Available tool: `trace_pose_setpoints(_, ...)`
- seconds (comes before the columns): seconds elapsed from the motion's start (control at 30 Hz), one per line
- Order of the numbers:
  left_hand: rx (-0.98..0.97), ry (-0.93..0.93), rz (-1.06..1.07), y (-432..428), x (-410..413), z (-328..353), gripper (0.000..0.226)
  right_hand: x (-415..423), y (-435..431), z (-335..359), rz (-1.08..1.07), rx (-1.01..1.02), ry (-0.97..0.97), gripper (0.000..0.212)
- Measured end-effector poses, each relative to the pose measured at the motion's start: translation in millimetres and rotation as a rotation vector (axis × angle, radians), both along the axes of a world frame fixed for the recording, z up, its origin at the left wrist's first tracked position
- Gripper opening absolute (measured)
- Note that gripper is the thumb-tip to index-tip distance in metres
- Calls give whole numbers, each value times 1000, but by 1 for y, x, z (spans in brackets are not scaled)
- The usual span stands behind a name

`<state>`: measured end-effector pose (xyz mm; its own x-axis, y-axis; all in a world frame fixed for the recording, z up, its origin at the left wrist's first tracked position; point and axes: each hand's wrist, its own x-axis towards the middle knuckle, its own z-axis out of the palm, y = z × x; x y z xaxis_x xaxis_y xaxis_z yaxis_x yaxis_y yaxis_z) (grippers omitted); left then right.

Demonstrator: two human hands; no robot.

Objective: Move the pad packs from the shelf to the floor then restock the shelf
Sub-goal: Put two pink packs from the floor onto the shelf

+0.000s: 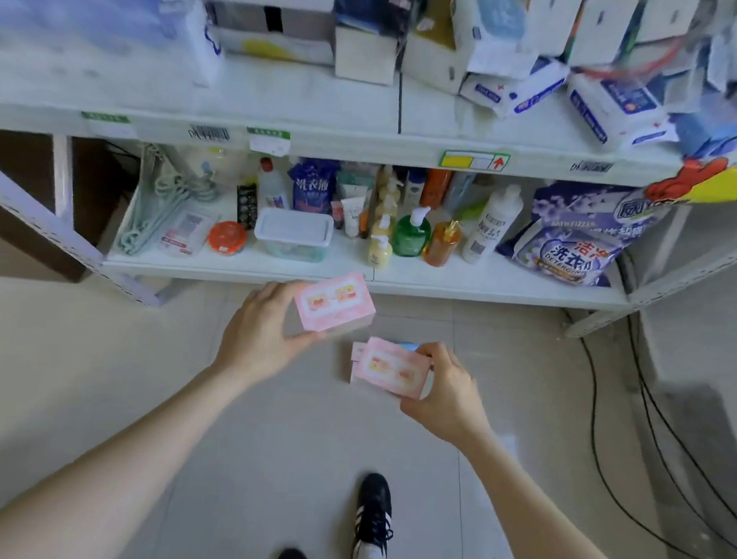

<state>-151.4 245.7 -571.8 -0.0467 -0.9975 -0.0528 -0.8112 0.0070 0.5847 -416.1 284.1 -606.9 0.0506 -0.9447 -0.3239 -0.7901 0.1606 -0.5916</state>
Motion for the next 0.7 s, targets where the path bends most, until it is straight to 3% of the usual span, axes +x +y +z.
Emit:
trace_pose_setpoints(0.23,-162,51,45,2,44,129,64,26,-13,128,81,-123,-74,64)
trace_pose_setpoints(0.53,-360,-23,40,1,84,277,68,50,-29,284,220,-276,-147,78)
trace_pose_setpoints(0.7,-436,-35,52,2,104,349,71,57,-33,354,250,-373,-154,66)
